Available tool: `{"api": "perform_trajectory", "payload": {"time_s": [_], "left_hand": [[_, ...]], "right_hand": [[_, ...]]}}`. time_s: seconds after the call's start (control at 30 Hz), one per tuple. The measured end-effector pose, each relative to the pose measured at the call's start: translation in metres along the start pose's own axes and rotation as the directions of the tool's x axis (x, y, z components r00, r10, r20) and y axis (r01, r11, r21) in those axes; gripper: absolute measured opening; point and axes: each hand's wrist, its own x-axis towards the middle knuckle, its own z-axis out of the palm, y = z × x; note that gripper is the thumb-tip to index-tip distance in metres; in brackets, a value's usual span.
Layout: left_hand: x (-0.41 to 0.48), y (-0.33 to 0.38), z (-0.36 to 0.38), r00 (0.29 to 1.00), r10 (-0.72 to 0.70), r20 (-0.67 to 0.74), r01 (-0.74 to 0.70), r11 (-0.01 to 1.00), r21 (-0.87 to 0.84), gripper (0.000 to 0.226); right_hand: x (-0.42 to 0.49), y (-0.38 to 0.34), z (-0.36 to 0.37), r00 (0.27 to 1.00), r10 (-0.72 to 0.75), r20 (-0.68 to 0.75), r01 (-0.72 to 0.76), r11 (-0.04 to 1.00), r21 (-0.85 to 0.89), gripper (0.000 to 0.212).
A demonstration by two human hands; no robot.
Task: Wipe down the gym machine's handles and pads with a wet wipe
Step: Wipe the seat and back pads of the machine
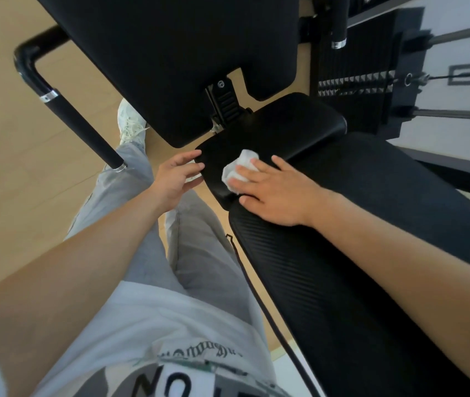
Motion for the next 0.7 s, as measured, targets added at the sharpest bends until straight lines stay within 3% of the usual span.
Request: {"api": "perform_trajectory", "payload": {"time_s": [0.13, 0.37, 0.43, 0.57, 0.7], "left_hand": [[-0.002, 0.005, 0.004, 0.999, -0.027, -0.029, 0.027, 1.000, -0.003, 0.035], [-0.001, 0.004, 0.003, 0.999, -0.043, -0.016, 0.043, 0.999, -0.017, 0.036], [0.002, 0.003, 0.002, 0.999, -0.043, -0.020, 0.043, 0.999, -0.023, 0.037], [0.007, 0.002, 0.000, 0.999, -0.046, -0.028, 0.046, 0.999, -0.025, 0.038], [0.009, 0.002, -0.001, 0.998, -0.053, -0.037, 0.053, 0.999, -0.001, 0.037]], "right_hand": [[0.000, 0.009, 0.000, 1.000, -0.002, -0.014, 0.002, 1.000, 0.008, 0.051], [-0.010, 0.104, -0.019, 0.914, 0.386, -0.129, -0.387, 0.922, 0.013, 0.050], [-0.007, 0.093, -0.015, 0.930, 0.351, -0.111, -0.353, 0.936, -0.002, 0.054], [-0.010, 0.072, -0.008, 0.987, 0.149, -0.059, -0.147, 0.988, 0.045, 0.054], [-0.020, 0.125, -0.021, 0.927, 0.359, -0.110, -0.355, 0.933, 0.059, 0.049]]}}
